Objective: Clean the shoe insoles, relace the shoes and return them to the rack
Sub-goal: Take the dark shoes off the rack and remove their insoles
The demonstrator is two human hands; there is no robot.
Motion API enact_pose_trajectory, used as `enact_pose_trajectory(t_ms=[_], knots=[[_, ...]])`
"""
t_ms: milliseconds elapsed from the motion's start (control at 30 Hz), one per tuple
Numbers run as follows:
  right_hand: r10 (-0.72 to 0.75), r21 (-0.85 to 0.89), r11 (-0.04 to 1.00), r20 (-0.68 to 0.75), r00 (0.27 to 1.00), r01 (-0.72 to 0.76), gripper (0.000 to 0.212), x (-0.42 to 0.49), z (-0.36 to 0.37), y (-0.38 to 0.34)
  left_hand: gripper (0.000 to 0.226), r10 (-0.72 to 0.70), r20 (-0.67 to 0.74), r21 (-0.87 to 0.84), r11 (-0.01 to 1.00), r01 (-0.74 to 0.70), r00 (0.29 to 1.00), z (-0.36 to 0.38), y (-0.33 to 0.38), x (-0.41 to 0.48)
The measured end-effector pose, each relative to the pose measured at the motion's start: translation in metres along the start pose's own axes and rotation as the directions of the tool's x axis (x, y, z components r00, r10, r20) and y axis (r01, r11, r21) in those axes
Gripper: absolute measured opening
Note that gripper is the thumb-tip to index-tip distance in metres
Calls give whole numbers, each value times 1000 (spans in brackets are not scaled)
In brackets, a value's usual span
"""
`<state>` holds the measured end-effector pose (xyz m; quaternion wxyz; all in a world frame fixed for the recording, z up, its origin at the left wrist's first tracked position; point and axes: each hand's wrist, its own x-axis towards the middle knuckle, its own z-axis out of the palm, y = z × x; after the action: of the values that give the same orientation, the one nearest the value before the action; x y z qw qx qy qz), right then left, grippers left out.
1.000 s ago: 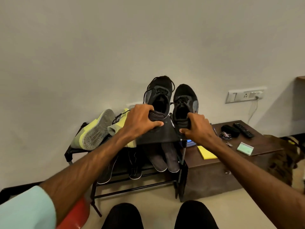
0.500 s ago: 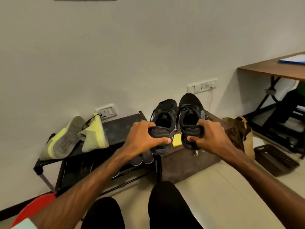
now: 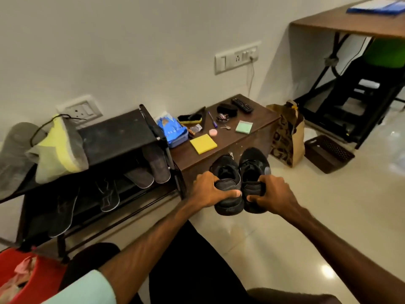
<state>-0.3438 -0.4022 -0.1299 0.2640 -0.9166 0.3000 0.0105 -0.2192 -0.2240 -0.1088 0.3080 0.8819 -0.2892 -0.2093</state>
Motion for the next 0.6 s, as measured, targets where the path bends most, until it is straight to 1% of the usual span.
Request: enact_pose_trajectory(t_ms=[67, 100, 200, 233, 300, 400, 433, 467, 500, 533, 567, 600], knots=[[67, 19, 997, 72, 995, -69, 42, 13, 28, 22, 54, -76, 86, 64, 995, 70, 993, 24, -8, 19], [91, 26, 995, 109, 990, -94, 41, 19, 41, 33, 57, -115, 122, 98, 990, 104, 986, 38, -12, 29], [148, 28, 987, 179, 973, -155, 43, 34, 79, 61, 73, -223, 150, 178, 964, 195, 963, 82, -27, 51], [164, 23, 985, 206, 965, -172, 44, 38, 93, 70, 73, -253, 152, 173, 959, 226, 956, 99, -33, 56], [197, 22, 978, 253, 947, -209, 43, 52, 126, 91, 65, -324, 142, 133, 943, 306, 935, 139, -47, 71], [242, 55, 963, 265, 933, -265, 45, 57, 161, 111, 64, -404, 160, 86, 914, 395, 900, 172, -59, 78], [258, 65, 956, 273, 927, -286, 39, 62, 173, 119, 64, -437, 176, 46, 899, 436, 882, 182, -65, 84], [270, 68, 951, 281, 921, -300, 34, 67, 183, 126, 61, -463, 228, 37, 883, 467, 857, 194, -76, 93], [277, 75, 948, 289, 916, -310, 33, 72, 193, 133, 57, -463, 305, 83, 883, 462, 832, 202, -86, 102], [287, 78, 943, 295, 911, -323, 33, 75, 201, 139, 54, -437, 330, 129, 899, 418, 837, 207, -92, 106], [298, 79, 939, 296, 908, -334, 33, 80, 210, 145, 58, -443, 348, 118, 895, 431, 826, 219, -101, 112], [305, 81, 936, 294, 906, -342, 34, 85, 219, 152, 67, -489, 339, 102, 869, 485, 804, 233, -111, 119]])
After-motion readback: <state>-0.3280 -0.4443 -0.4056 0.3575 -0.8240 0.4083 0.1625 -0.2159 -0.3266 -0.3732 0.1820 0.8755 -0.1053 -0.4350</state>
